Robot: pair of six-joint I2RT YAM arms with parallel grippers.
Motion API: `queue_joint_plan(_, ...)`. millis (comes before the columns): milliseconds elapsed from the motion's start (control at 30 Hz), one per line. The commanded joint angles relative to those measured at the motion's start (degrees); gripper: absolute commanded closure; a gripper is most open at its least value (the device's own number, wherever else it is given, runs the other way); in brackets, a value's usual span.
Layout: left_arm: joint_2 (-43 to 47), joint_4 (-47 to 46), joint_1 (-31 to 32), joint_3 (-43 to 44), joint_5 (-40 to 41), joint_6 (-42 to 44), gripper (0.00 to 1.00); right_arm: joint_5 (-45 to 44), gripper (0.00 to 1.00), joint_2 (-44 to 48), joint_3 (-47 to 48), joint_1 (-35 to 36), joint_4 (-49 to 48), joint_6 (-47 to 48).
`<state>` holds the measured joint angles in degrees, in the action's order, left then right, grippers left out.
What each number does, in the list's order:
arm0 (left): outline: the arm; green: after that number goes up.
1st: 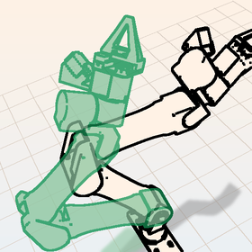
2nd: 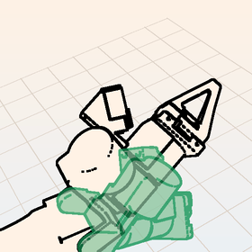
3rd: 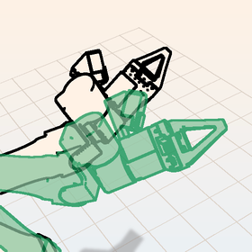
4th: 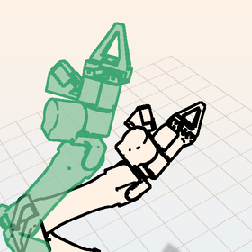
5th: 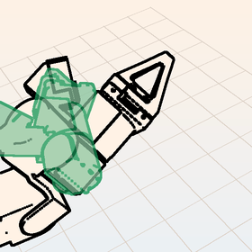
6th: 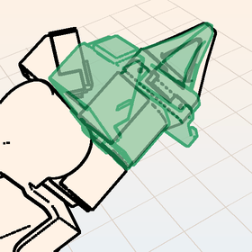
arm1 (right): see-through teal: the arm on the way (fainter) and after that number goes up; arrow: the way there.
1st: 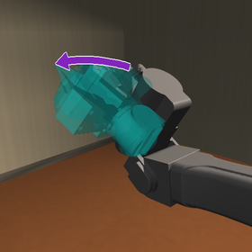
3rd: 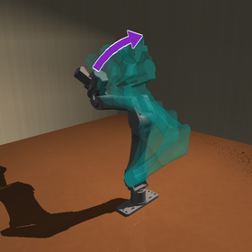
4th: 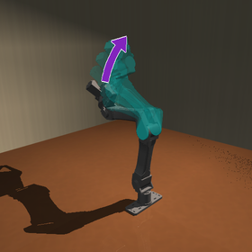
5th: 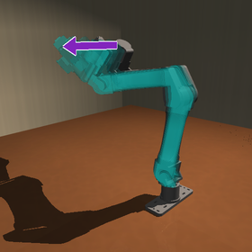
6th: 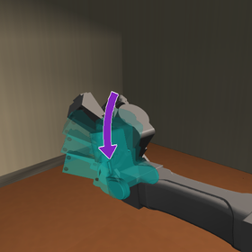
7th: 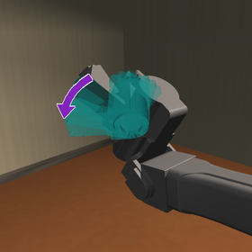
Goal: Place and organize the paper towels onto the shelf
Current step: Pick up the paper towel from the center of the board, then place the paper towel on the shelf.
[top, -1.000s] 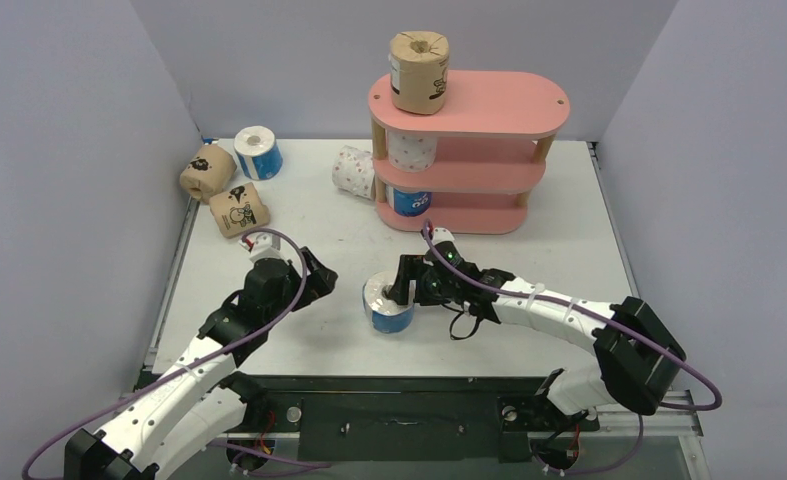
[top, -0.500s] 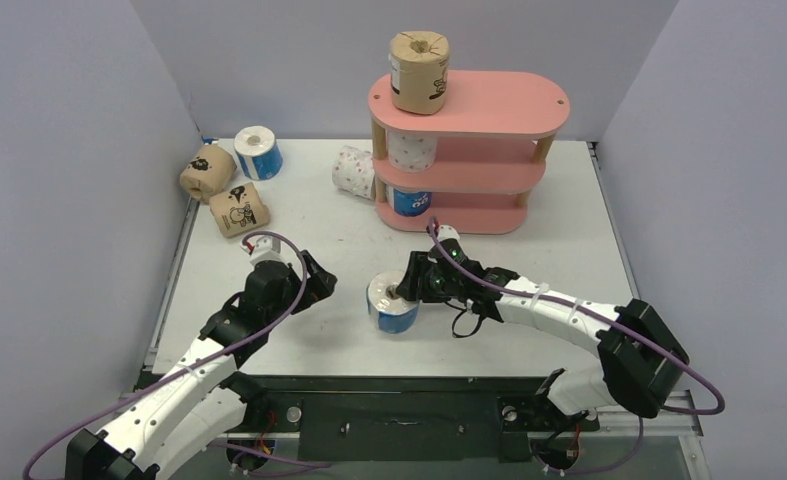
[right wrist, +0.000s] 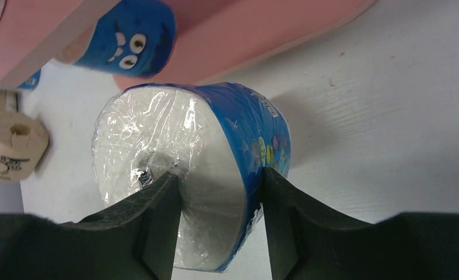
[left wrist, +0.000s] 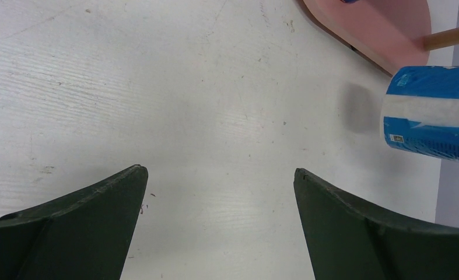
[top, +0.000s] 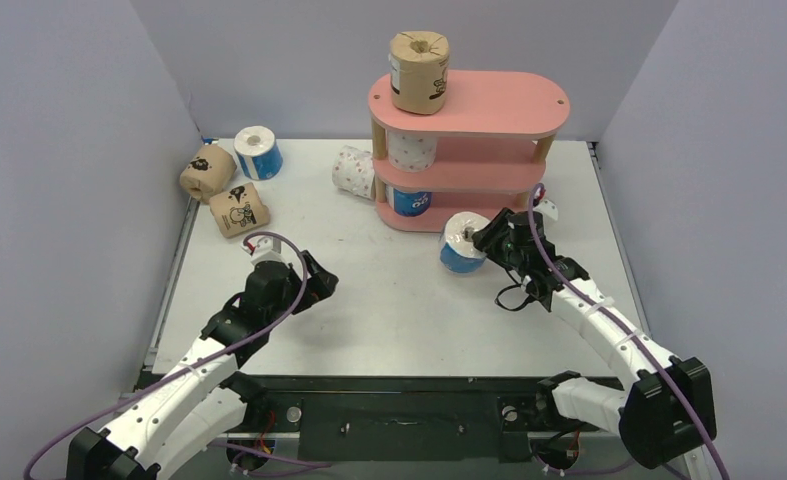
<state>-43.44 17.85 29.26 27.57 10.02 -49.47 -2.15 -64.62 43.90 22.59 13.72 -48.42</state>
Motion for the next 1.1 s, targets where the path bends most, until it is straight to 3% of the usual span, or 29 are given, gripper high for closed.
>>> queue_joint_plan(0,-0.5,-3.4,-0.3,-0.1,-1.3,-1.0,0.04,-5.4,0.68,0.1,-0.4,-2.3,-4.9,-6.3)
queue_joint_plan(433,0.2,-4.2,-0.4,-0.5,-2.8,-2.1,0.04,-13.7,0.72,-8.2,3.4,-4.8,-10.5,-13.9)
queue_joint_plan(1067,0.0,-4.4,-0.4,-1.0,-2.8,-2.4,0.03,-12.5,0.73,-18.9,11.1,-6.6,-13.2,-15.0)
